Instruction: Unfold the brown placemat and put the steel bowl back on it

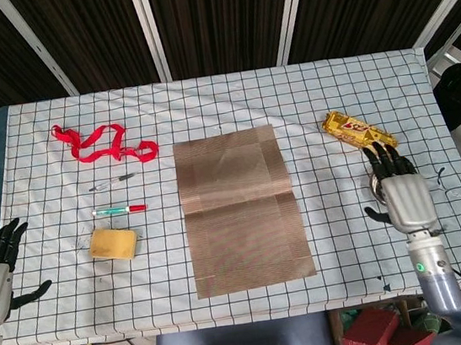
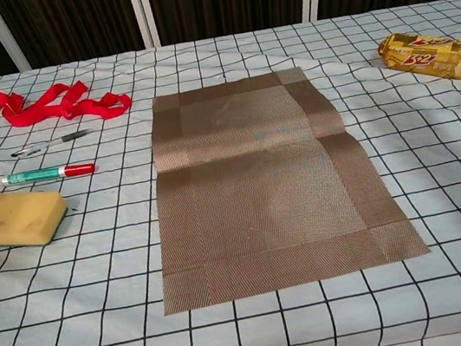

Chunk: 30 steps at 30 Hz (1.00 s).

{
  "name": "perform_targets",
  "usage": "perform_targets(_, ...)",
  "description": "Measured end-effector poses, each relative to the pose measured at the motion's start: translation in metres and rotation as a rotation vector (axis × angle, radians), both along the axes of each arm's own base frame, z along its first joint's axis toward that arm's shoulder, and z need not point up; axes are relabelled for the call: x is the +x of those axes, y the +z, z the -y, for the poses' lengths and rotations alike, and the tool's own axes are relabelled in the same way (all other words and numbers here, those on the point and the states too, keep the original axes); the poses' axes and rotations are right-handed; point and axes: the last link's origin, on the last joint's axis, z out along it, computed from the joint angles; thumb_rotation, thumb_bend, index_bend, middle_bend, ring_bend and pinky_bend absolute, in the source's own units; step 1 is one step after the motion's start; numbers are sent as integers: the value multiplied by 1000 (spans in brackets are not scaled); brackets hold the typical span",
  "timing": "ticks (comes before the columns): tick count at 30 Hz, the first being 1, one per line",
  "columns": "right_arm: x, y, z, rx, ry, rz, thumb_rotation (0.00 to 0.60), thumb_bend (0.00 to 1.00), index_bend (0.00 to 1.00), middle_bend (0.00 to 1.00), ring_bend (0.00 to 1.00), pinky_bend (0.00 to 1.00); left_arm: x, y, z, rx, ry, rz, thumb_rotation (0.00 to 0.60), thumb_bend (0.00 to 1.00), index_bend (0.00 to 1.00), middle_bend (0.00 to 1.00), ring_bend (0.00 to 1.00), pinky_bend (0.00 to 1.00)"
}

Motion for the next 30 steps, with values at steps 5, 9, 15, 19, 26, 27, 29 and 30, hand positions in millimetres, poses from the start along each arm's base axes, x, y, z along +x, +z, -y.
perform_targets(5,-29,21,-35,-33,-15,-47,600,65,0,0,0,176,3,-5,2,-17,-14,-58,600,13,0,0,0,0)
perform_targets(9,-46,29,-42,-57,-14,-81,600,66,0,0,0,176,11,-11,4,-42,-53,-132,600,13,0,0,0,0)
perform_targets(15,-54,34,-36,-69,2,-55,600,67,0,0,0,176,41,-25,-1,-112,-136,-207,600,13,19,0,0,0)
perform_targets(19,-57,35,-33,-67,-2,-39,600,67,0,0,0,176,68,-45,-10,-200,-219,-264,600,15,37,0,0,0)
perform_targets(26,-63,40,-27,-76,-22,-19,600,66,0,0,0,176,120,-96,-27,-364,-391,-370,600,18,40,0,0,0)
perform_targets(27,-64,41,-26,-76,-25,-13,600,66,0,0,0,176,128,-106,-29,-388,-419,-385,600,18,39,0,0,0)
perform_targets(29,-66,42,-24,-78,-31,-5,600,66,0,0,0,176,140,-120,-31,-423,-457,-402,600,18,40,0,0,0)
perform_targets(30,-66,43,-23,-80,-34,0,600,66,0,0,0,176,146,-129,-32,-443,-480,-412,600,18,43,0,0,0)
